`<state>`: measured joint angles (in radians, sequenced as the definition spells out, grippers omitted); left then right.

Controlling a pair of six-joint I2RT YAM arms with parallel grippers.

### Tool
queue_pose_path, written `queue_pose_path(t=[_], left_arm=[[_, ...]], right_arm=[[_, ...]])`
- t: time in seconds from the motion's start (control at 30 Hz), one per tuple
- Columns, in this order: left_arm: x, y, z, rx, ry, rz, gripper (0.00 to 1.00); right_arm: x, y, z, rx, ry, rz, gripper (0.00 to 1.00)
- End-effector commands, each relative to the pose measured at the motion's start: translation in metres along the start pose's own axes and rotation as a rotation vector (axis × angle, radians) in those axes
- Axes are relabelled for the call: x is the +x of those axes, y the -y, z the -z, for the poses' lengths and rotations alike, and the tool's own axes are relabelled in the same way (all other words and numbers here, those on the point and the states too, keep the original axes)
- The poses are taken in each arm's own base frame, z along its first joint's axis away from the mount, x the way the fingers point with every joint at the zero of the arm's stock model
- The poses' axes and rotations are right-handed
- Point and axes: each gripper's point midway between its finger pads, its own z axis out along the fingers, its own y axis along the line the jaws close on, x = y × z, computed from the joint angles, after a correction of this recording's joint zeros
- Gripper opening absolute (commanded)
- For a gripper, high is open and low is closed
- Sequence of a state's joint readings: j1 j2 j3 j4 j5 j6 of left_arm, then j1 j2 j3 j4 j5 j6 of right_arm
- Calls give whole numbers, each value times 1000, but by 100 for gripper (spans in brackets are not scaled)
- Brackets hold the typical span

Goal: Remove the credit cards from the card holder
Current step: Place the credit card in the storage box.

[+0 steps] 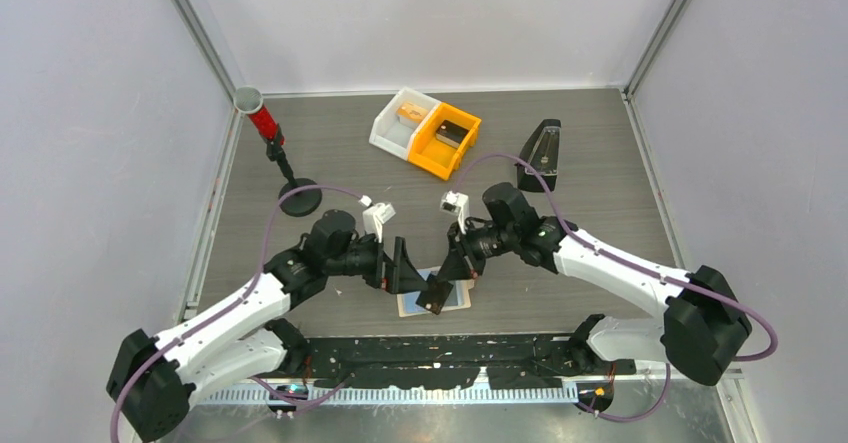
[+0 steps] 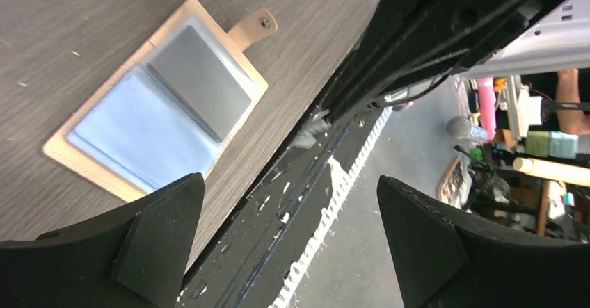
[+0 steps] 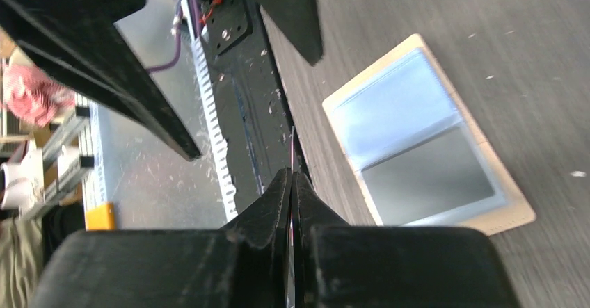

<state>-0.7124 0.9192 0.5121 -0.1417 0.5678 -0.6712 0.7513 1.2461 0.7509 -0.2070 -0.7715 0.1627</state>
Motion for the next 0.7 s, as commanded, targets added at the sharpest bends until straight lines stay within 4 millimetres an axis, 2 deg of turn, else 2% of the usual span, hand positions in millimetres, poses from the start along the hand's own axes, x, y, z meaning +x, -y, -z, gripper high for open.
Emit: queue_pose_path(t=[0.0,0.13,0.27,0.4,0.57,0.67], left_arm=[[-18,-5,24,-146,65,-47,99],[-30,-11,49,-273,130,-77,99],[-33,-33,71,-438,169,-103,99],[-36,-53,89,-575,215,-106,99],[-32,-61,90,-612,192,-117,99],[-30,-70,87,-636,174,-134,99]], right_arm=[[-36,11,14,83,151,-43,5],[-75,33,30,183,307,-93,5],[-126,58,58,331,514,-123,5],[-168,94,86,447,690,-220,5],[-213,135,114,554,904,-295,5],[-232,159,129,629,1024,-351,5]])
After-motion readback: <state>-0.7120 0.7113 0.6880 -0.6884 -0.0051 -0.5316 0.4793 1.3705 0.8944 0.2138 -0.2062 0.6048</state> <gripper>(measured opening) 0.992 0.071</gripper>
